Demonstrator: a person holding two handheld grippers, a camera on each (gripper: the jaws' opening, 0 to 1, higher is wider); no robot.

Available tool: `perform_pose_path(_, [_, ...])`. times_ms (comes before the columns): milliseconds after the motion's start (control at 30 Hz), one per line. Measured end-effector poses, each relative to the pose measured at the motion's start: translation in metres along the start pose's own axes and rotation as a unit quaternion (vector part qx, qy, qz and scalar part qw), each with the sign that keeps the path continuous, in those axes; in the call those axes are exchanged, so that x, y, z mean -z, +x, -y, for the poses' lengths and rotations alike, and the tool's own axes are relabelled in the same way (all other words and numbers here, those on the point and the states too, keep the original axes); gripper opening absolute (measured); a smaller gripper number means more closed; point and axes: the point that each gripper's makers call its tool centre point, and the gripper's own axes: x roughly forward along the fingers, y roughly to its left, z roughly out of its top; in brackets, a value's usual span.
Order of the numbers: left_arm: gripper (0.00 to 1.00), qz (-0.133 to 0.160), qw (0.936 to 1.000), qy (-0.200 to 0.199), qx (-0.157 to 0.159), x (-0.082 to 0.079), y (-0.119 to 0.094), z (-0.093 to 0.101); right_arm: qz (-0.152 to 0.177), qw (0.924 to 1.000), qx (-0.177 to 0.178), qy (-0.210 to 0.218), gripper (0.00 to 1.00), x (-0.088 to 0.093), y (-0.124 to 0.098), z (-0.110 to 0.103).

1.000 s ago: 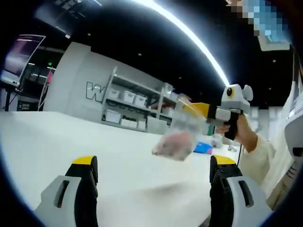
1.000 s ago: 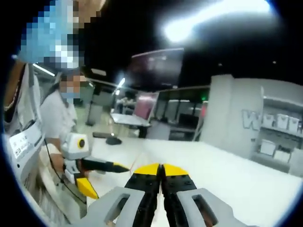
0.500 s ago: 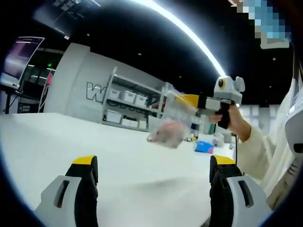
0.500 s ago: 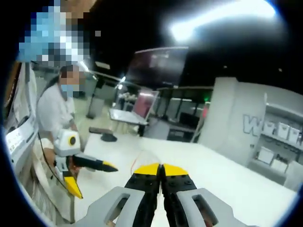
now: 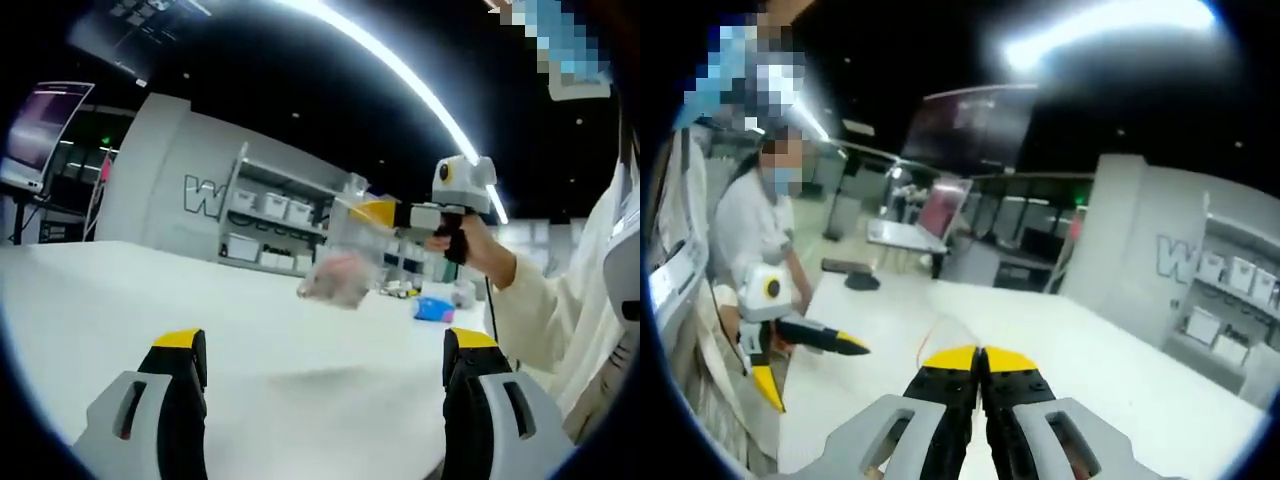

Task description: Open the resealable bag by pulling the two sides of the seal apart until the entire bag opening is separated and visibly accessible.

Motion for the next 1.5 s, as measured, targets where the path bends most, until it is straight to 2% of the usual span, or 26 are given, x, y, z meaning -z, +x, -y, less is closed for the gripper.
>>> perform_pose_path(100, [0.97,-0.001,1.0000,-0.001,0.000,0.001,0.000,0.000,-0.003,0.9999,-0.004,0.017,0.00,0.003,0.007,0.008])
perform_pose_path(600, [0.97,-0.003,1.0000,-0.002,-0.005,0.000,0.000,-0.005,-0.015,0.9987,0.014,0.046,0.00,0.014,0.036,0.046])
perform_pose_path(1500, [0.97,-0.011,0.9998,-0.001,-0.015,0.004,-0.001,-0.013,-0.040,0.9963,0.041,0.064,0.00,0.041,0.075,0.093])
